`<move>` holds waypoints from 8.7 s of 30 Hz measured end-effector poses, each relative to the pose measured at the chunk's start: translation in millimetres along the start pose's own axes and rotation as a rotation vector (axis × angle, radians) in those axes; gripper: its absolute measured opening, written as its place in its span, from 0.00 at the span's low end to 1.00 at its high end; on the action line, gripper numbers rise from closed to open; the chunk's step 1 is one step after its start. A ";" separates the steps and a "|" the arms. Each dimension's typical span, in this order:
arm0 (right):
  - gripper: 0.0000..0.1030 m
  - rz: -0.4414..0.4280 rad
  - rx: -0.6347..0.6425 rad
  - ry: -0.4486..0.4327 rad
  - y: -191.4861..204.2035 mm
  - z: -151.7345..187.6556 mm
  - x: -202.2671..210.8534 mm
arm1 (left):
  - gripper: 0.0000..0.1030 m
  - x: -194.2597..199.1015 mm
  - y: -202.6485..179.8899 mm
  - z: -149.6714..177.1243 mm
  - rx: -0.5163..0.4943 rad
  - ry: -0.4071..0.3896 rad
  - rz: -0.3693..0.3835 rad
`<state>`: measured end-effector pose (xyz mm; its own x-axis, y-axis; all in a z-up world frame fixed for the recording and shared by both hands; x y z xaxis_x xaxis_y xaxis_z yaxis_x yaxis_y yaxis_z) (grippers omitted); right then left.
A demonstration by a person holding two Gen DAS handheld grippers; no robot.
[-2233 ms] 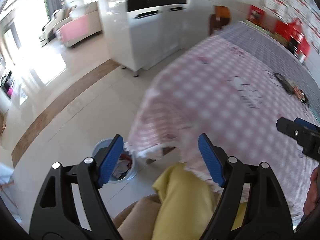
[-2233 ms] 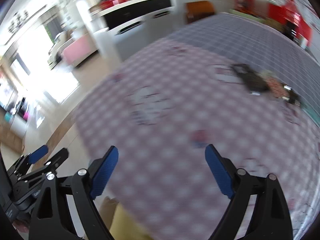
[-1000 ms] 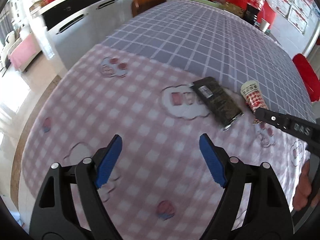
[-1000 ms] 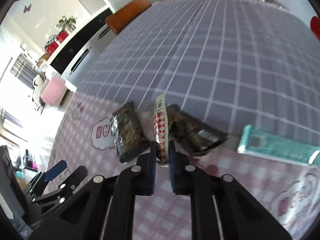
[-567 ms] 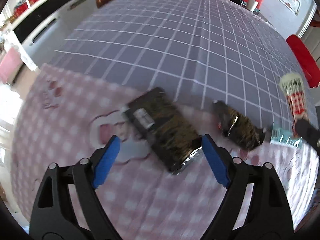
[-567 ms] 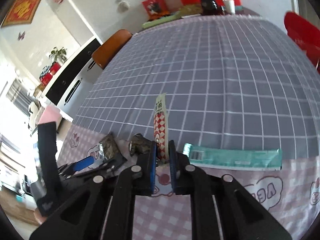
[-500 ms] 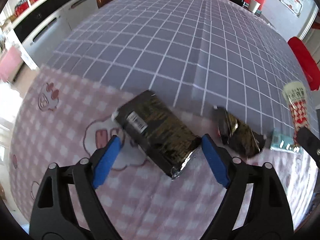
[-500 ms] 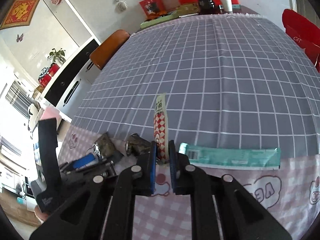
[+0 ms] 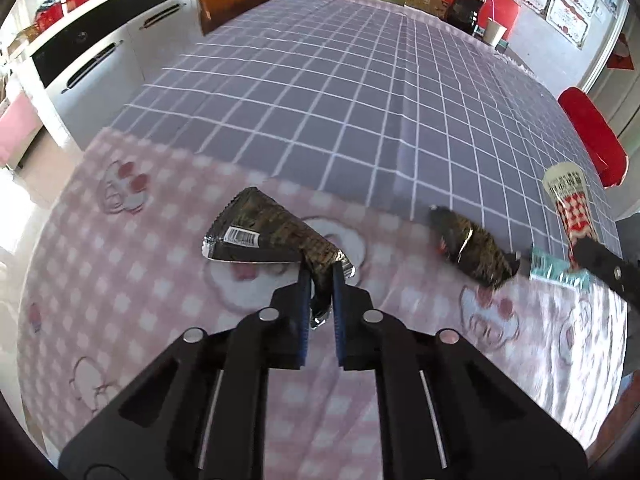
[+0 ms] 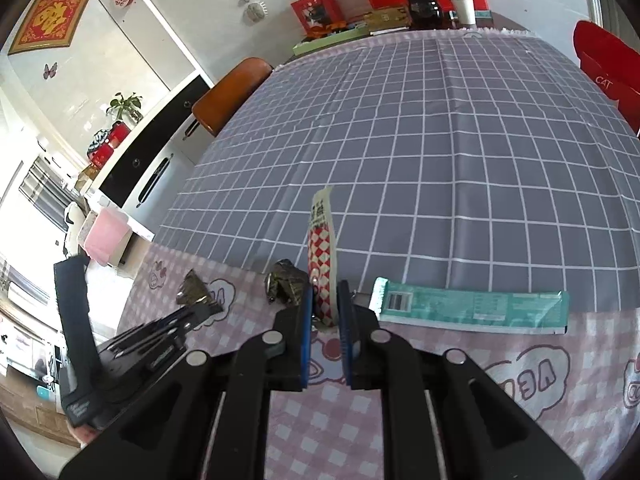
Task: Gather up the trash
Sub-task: 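Carry the seaweed packet and white-red packet off the table toward the blue bin, then open the left gripper over the bin while the right gripper releases the white-red packet, then move both tools back over the table toward the remaining trash, then grasp the dark crumpled wrapper with the left gripper while the right grasps the teal tube box, then carry the dark wrapper and teal box off the table toward the blue bin, then open the left gripper over the bin while the right gripper releases the teal box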
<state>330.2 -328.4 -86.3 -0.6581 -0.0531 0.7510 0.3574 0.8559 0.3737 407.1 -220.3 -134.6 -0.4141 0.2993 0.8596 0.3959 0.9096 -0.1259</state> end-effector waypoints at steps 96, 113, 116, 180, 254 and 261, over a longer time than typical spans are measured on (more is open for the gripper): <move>0.70 -0.373 0.882 0.435 504.0 353.6 -86.3 | 0.61 181.5 447.2 355.1 0.842 -0.035 -0.422; 0.74 -0.226 0.641 0.082 368.2 216.8 6.0 | 0.63 178.3 304.6 231.9 0.504 -0.144 -0.288; 0.79 -0.143 0.586 -0.003 326.9 192.2 24.5 | 0.64 171.9 263.4 204.0 0.414 -0.160 -0.244; 0.06 0.065 0.089 -0.063 -104.5 8.0 56.3 | 0.29 -28.9 -100.3 -17.2 -0.064 0.038 -0.038; 0.55 -0.412 0.844 0.368 542.3 363.3 -102.2 | 0.74 206.7 451.9 349.4 0.834 -0.079 -0.655; 0.65 -0.441 0.850 0.339 542.1 371.7 -91.4 | 0.74 212.8 457.0 360.9 0.859 -0.085 -0.669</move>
<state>337.8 331.6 -154.7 -0.3473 -0.4828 0.8039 -0.5486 0.7999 0.2434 204.2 363.1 -188.0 -0.4009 -0.3422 0.8498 -0.6214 0.7831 0.0222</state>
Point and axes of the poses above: each gripper's, at about its wrist camera, not at the fingertips, and x roughly against the way its jaws point, y to its left, z to its underside, the point moved 4 cm from there along -x, roughly the way its jaws point, and after that the axes turned 3 degrees about x, right-handed, at the moved point
